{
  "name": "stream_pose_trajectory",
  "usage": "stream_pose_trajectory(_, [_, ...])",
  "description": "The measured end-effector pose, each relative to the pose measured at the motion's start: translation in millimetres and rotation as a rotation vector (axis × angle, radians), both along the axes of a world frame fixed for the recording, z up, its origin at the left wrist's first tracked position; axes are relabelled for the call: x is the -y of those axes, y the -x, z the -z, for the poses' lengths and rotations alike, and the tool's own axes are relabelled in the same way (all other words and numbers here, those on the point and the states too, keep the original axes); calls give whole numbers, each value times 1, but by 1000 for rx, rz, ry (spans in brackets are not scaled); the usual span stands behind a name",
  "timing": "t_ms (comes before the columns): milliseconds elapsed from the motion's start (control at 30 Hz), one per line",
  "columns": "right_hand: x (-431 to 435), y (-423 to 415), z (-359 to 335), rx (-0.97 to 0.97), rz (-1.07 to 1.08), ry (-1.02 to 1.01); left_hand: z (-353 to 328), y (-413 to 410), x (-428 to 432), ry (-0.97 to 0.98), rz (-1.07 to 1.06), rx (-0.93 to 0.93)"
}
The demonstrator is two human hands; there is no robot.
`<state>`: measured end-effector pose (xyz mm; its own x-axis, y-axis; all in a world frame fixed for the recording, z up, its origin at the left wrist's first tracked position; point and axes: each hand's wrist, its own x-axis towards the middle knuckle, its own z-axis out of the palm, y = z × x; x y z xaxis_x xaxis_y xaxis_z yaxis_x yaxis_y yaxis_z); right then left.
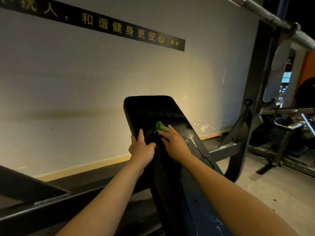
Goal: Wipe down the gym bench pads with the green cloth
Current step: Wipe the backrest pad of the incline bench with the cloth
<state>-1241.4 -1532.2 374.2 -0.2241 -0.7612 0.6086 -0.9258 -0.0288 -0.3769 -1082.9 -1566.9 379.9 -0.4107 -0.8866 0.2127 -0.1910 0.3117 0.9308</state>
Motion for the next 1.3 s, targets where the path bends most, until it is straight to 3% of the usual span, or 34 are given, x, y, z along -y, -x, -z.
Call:
stream_pose_trajectory(100, [-24, 47, 7, 72, 142, -9, 0, 16, -13, 84, -92, 224])
stream_pose_trajectory(233, [-35, 90, 10, 192, 274, -5, 11, 21, -15, 183, -166, 312])
stream_pose_trajectory(333, [-22, 89, 4, 357, 374, 31, 14, 23, -16, 253, -198, 372])
stream_pose_trajectory(433, [-6, 53, -6, 323, 323, 50, 15, 24, -14, 258, -201, 383])
stream_pose_trajectory(567, [5, -1, -7, 103, 22, 31, 17, 22, -14, 274, -204, 360])
stream_pose_trajectory(667, [3, 5, -8, 19, -72, -1, 20, 21, -12, 294, -198, 341])
stream_pose_trajectory(867, [-14, 68, -6, 193, 241, 23, 25, 24, -4, 279, -175, 296])
stream_pose_trajectory(1067, [-12, 43, -6, 288, 323, 81, 19, 16, -6, 217, -114, 163])
stream_pose_trajectory(1300, [-8, -33, -7, 173, -121, 22, 29, -17, -8, 56, 81, -86])
